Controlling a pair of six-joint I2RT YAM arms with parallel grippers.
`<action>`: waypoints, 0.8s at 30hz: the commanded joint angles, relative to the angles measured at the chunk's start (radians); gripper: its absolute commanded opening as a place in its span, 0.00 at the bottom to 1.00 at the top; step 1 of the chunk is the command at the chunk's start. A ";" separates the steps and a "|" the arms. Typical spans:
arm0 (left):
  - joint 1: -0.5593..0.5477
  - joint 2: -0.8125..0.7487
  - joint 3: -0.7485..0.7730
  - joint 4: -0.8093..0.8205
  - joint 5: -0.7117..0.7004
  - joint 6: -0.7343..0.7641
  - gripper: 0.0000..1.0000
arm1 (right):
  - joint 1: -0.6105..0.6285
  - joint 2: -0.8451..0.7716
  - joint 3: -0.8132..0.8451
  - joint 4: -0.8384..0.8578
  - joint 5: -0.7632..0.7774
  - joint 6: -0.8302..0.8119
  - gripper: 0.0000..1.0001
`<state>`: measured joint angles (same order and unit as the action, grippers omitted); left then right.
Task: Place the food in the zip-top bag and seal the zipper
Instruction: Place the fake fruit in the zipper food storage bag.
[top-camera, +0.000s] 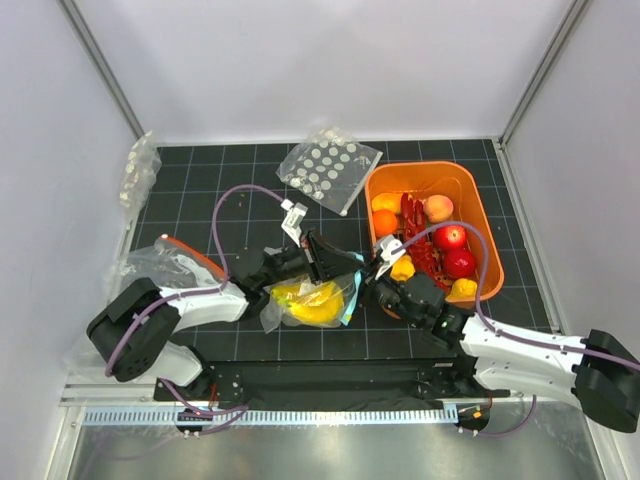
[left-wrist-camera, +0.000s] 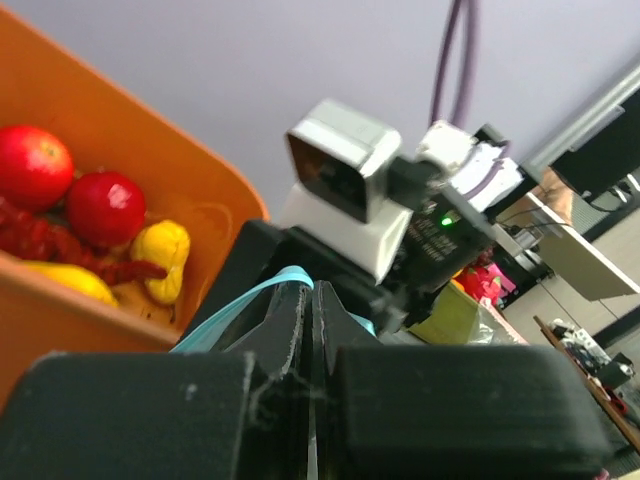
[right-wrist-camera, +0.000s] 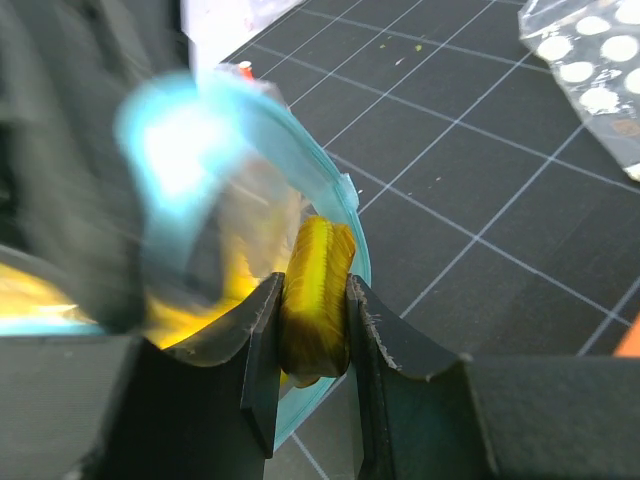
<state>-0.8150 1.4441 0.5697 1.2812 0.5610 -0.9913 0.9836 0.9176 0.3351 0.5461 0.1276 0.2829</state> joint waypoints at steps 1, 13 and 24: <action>-0.004 -0.020 -0.048 -0.091 -0.024 0.078 0.00 | 0.035 0.020 0.067 0.117 -0.077 0.005 0.01; -0.004 -0.134 -0.086 -0.089 -0.033 0.195 0.00 | 0.038 -0.034 0.076 0.115 -0.186 0.035 0.15; -0.006 -0.182 -0.096 -0.037 -0.021 0.230 0.00 | 0.038 -0.069 0.117 -0.001 -0.132 0.035 0.43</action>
<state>-0.8165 1.2926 0.4835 1.1877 0.5354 -0.8181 1.0058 0.8799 0.3950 0.5053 0.0303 0.2962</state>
